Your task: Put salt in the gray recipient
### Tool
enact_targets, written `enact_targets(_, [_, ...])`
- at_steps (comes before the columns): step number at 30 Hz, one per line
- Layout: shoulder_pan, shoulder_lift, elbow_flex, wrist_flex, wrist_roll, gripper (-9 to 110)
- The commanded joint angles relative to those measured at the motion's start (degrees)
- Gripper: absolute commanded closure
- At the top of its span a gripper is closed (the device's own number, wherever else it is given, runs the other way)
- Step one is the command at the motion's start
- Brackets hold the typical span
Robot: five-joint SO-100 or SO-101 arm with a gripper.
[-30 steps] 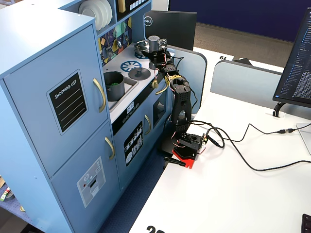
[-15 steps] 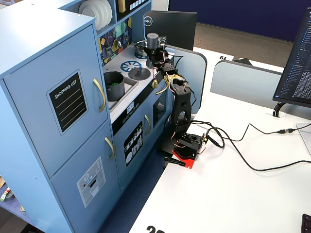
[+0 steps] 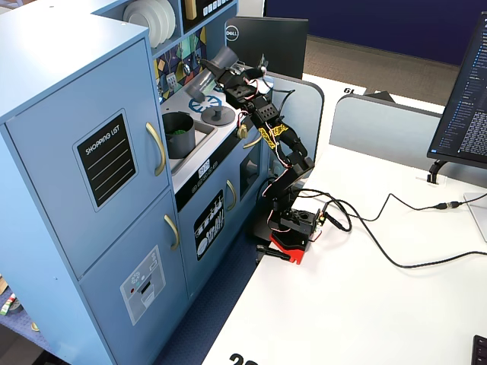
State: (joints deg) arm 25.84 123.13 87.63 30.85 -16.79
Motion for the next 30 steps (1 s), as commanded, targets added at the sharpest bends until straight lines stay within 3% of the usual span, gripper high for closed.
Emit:
enact_targets(1, [-7.47,0.97,-9.67,8.96,32.70,101])
enact_targets(4, [-12.57,-2.72,-14.06,15.47,46.67,101])
enact_targets(7, [-17.58,-5.63,-17.05,18.37,54.23,101])
enact_targets(15, [-26.63,-13.10,-27.33,19.95,66.27,101])
enact_targets(23, [-29.09,-18.98,-31.64,12.22,71.72,101])
enact_targets(30, [-26.98,-24.52,-41.31,33.66,75.67,101])
